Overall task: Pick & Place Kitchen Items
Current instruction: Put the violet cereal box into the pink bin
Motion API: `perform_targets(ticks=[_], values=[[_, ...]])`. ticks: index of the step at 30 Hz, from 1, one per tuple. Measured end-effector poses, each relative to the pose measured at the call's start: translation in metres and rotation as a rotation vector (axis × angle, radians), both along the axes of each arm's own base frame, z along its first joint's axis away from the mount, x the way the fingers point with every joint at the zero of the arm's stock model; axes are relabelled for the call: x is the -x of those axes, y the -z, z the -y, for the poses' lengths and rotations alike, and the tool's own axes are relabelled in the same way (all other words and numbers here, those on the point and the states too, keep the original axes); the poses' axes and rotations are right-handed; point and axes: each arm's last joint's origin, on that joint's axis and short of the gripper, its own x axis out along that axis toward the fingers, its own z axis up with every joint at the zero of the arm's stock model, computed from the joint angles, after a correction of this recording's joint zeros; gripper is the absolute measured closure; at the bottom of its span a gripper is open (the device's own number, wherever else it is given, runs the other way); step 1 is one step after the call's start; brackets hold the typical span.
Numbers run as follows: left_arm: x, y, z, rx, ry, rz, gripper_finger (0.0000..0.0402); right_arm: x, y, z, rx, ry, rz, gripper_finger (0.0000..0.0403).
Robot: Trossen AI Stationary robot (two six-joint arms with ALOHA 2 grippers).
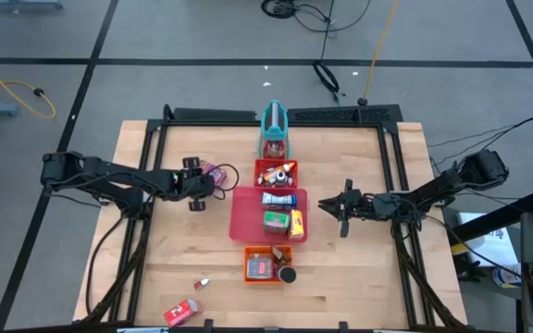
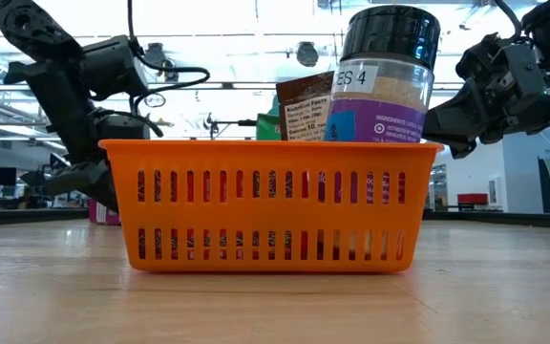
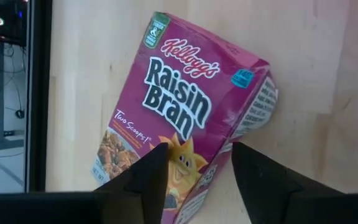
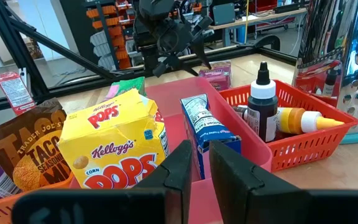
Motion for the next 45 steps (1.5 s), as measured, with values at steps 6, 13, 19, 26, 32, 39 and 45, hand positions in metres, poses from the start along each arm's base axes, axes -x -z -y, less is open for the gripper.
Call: perform_targets(ticks=[6, 13, 19, 26, 32, 39, 45], values=[[-0.001, 0.0, 0.0, 0.008, -0.036, 0.03, 0.0336, 0.0, 0.0, 0.0, 0.0, 0.0, 0.0, 0.0355], [-0.001, 0.0, 0.0, 0.037, -0.115, 0.085, 0.0396, 0.0, 0.0, 0.0, 0.0, 0.0, 0.0, 0.0355], [-0.001, -0.001, 0.0, 0.038, -0.158, 0.113, 0.04, 0.0, 0.0, 0.0, 0.0, 0.0, 0.0, 0.0355], [-0.006, -0.009, 0.005, 0.056, -0.143, 0.171, 0.0401, 0.0, 0.0, 0.0, 0.0, 0.0, 0.0, 0.0355], [-0.007, -0.035, 0.017, 0.153, -0.073, 0.341, 0.0401, 0.0, 0.0, 0.0, 0.0, 0.0, 0.0, 0.0355], [0.004, -0.061, 0.033, 0.263, 0.04, 0.504, 0.0401, 0.0, 0.0, 0.0, 0.0, 0.001, 0.001, 0.0355], [0.011, -0.079, 0.048, 0.306, 0.137, 0.625, 0.0401, 0.0, 0.0, 0.0, -0.001, 0.0, 0.002, 0.0355]])
